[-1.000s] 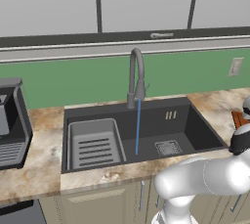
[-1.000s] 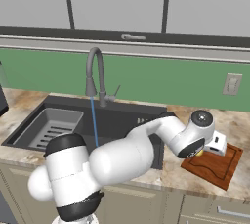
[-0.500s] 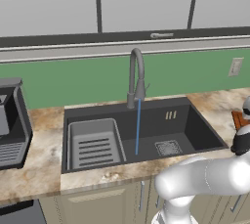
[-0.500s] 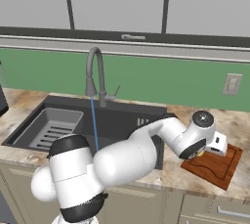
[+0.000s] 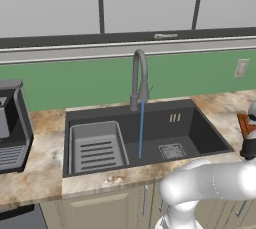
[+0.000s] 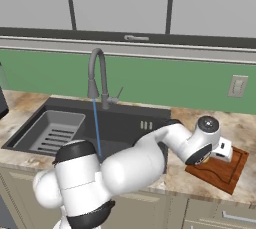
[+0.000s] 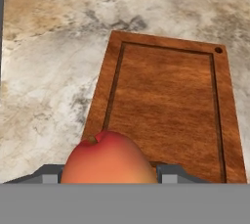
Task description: Pick the mango from the sink and place it on the cutting board to airdry. Then turn off the sink faucet.
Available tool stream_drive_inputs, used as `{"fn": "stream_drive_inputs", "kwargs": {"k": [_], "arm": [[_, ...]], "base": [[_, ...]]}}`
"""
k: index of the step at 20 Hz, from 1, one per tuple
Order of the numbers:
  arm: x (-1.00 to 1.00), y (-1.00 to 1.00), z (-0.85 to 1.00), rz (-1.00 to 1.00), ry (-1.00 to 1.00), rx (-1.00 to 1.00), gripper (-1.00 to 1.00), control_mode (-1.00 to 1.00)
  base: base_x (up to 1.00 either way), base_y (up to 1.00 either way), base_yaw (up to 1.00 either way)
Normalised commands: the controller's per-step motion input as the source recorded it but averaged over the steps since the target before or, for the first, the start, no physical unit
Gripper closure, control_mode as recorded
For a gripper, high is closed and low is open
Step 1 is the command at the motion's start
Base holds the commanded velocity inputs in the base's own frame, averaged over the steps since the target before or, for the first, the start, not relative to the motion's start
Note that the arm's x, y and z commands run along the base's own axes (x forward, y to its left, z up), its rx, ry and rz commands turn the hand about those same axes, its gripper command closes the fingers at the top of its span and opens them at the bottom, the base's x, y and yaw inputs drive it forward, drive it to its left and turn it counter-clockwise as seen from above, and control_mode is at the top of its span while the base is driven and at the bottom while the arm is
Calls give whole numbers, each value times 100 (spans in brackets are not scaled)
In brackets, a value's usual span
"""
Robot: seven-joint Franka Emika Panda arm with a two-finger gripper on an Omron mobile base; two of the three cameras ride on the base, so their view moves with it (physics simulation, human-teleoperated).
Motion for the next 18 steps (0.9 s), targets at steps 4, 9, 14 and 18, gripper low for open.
{"fn": "stream_drive_inputs", "kwargs": {"k": [4,9,14,18], "arm": [[0,-1,-13,0,1,0,100,-100],[1,-1,-18,0,3,0,100,-100],[4,0,-15,0,4,0,100,-100],[4,0,-2,0,1,0,100,-100]], "base": [[0,0,0],[0,0,0],[0,0,0],[0,0,0]]}}
